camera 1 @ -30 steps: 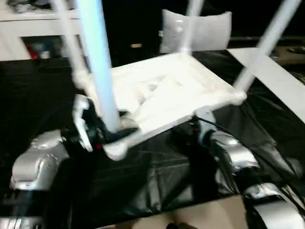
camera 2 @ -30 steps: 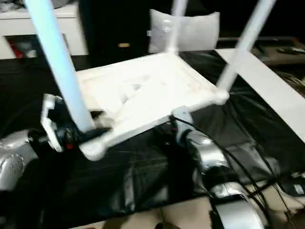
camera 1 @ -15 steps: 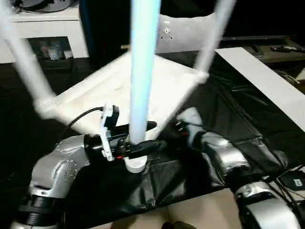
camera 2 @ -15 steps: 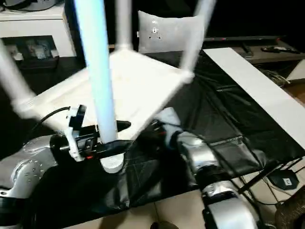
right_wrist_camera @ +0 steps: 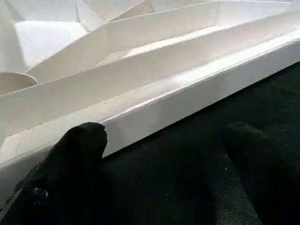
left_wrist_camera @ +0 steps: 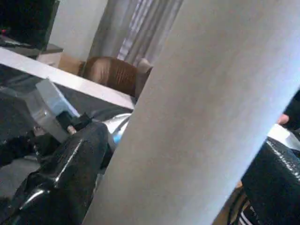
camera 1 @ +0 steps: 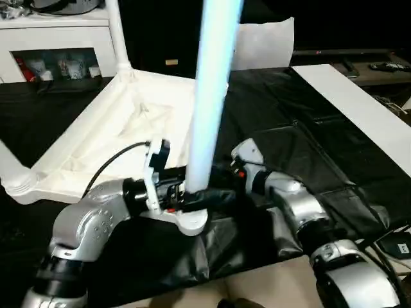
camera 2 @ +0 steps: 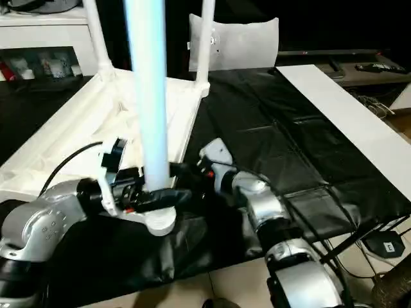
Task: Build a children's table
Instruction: Rotate table base
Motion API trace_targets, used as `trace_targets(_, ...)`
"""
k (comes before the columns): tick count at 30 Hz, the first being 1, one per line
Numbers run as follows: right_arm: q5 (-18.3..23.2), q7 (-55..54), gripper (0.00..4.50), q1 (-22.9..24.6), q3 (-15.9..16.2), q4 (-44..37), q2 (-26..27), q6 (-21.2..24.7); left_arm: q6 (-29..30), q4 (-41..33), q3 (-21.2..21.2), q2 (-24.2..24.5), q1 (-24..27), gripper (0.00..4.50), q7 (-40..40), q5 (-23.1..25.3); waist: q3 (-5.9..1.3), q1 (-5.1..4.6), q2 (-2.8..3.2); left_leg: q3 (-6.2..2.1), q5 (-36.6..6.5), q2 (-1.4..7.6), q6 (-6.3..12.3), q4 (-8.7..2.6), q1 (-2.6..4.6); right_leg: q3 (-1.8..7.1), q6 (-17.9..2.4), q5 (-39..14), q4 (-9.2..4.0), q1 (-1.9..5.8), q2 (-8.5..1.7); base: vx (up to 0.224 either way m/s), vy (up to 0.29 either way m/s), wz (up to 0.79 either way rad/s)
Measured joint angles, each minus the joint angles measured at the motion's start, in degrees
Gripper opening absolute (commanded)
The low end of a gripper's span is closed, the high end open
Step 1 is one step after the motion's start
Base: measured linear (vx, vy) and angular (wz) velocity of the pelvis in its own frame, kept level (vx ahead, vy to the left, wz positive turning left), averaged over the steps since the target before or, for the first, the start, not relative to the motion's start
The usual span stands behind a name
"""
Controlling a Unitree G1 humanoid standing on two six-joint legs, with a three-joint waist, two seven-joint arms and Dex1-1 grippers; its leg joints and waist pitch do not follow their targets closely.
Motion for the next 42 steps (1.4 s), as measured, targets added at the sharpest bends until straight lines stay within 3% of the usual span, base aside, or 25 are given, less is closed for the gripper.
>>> trace_targets(7, -0.2, -2.3, 4.5, 0.0, -1.7, 0.4, -0.9, -0.2, -3.1, 3.0, -1.1, -2.7, -4.0, 4.47, 0.4, 1.1, -0.01, 0.15, -0.01, -0.01, 0.0, -0.01, -0.01, 0.05, 0.0, 0.02, 0.0, 0.0, -0.01, 0.03, 0.01, 0.0, 0.0, 0.0)
trace_targets(18, -0.4, -6.4, 4.5, 0.3, -4.9, 0.7, -5.8, -0.2, 4.6, -4.4, -2.3, 1.4, -2.7, 4.47, -3.2, -4.5, -0.01, 0.91, 0.0, 0.0, 0.0, 0.01, 0.0, -0.08, -0.05, 0.04, -0.1, 0.0, 0.02, -0.03, 0.04, 0.0, 0.0, 0.0)
trace_targets(26, -2.9, -7.1, 4.5, -1.0, -2.2, 4.7, -0.7, -0.1, 2.2, -2.4, -2.4, -2.0, -4.9, 4.47, -0.4, -2.6, -0.01, 0.91, 0.0, -0.01, 0.0, 0.0, -0.03, 0.06, -0.04, 0.04, 0.0, 0.0, 0.04, 0.01, 0.04, 0.0, 0.0, 0.0)
trace_targets(34, -3.4, -6.1, 4.5, -1.8, -1.8, 5.7, 1.3, -0.4, 2.0, -2.3, -1.6, -2.4, -5.8, 4.47, 0.6, -2.3, -0.06, -0.5, -0.1, -0.03, 0.0, 0.05, -0.06, 0.23, -0.04, 0.05, 0.0, 0.1, 0.04, 0.04, 0.09, 0.0, 0.0, 0.0)
trace_targets(42, -3.9, -5.3, 4.5, -2.2, -1.9, 6.6, 1.0, -2.1, -0.2, -1.7, -2.2, -4.9, -6.2, 4.47, 2.4, -1.2, -0.07, -0.3, -0.12, -0.03, 0.0, 0.06, -0.06, 0.13, -0.06, 0.05, 0.0, 0.1, 0.04, 0.0, 0.1, 0.0, 0.0, 0.0)
